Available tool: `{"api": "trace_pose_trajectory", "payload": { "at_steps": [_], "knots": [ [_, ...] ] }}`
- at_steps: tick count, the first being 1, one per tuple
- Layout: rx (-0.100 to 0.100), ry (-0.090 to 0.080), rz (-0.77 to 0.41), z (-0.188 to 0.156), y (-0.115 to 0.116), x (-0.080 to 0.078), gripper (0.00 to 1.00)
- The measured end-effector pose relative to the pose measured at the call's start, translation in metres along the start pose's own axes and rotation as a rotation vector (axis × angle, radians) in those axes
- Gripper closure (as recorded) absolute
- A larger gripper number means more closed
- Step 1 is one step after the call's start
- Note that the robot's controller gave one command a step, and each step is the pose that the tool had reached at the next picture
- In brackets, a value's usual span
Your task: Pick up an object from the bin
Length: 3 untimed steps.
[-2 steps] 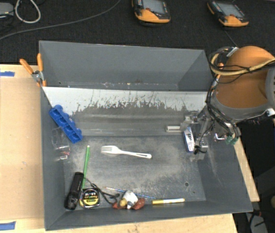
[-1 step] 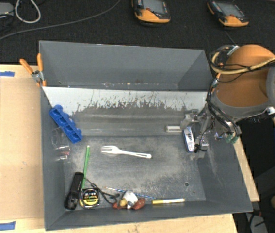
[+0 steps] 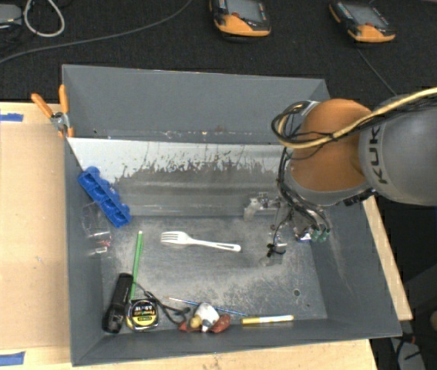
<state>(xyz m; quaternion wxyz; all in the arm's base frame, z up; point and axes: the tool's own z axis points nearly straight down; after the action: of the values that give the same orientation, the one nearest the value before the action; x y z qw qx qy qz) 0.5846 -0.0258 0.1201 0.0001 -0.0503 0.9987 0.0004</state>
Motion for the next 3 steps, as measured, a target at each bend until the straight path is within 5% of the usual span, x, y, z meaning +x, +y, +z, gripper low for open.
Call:
{"api": "trace_pose_trajectory", "payload": {
  "at_steps": [1,2,3],
  "knots": [
    [0.002,-0.009,-0.106,0.021,0.034,-0.04,0.0],
    [0.0,0.001,0.208,0.021,0.085,-0.037,0.0],
    [0.003,-0.004,-0.061,0.045,0.095,-0.034,0.0]
  ]
}}
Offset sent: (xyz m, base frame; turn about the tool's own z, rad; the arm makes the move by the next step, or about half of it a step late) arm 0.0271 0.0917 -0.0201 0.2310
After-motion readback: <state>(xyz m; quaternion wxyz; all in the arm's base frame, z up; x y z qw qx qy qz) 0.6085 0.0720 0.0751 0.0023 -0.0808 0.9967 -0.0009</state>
